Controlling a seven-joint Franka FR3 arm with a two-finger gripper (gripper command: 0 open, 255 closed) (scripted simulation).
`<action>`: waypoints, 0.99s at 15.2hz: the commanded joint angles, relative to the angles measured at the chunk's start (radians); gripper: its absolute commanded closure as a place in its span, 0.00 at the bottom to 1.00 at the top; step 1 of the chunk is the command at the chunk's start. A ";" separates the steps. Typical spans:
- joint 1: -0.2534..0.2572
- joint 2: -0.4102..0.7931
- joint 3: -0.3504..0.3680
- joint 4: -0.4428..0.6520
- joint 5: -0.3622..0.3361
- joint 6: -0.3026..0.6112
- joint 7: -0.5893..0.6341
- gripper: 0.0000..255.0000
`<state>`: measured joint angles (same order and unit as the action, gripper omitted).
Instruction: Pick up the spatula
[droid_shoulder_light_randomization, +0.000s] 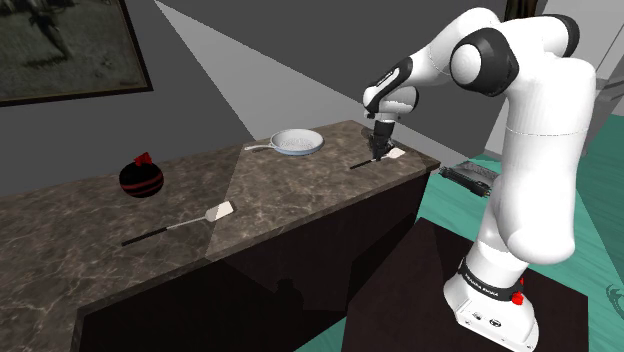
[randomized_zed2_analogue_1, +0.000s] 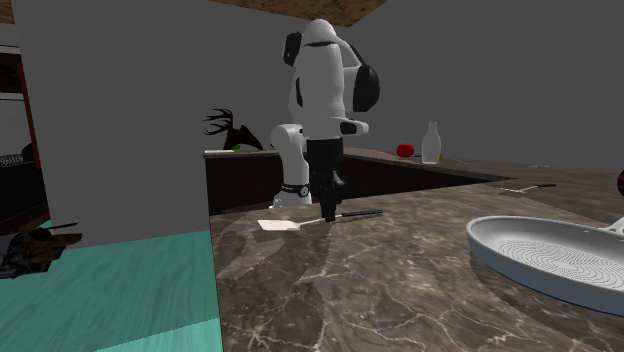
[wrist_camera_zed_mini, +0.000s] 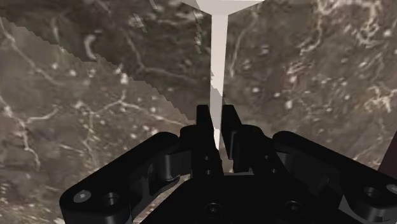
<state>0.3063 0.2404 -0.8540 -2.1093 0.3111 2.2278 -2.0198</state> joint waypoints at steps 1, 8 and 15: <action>0.000 0.000 0.000 0.000 0.000 0.000 0.000 1.00; 0.016 -0.040 -0.018 0.019 -0.044 -0.042 0.032 1.00; 0.038 -0.104 -0.038 0.060 -0.113 -0.119 0.083 1.00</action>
<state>0.3400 0.1472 -0.8899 -2.0530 0.2097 2.1186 -1.9465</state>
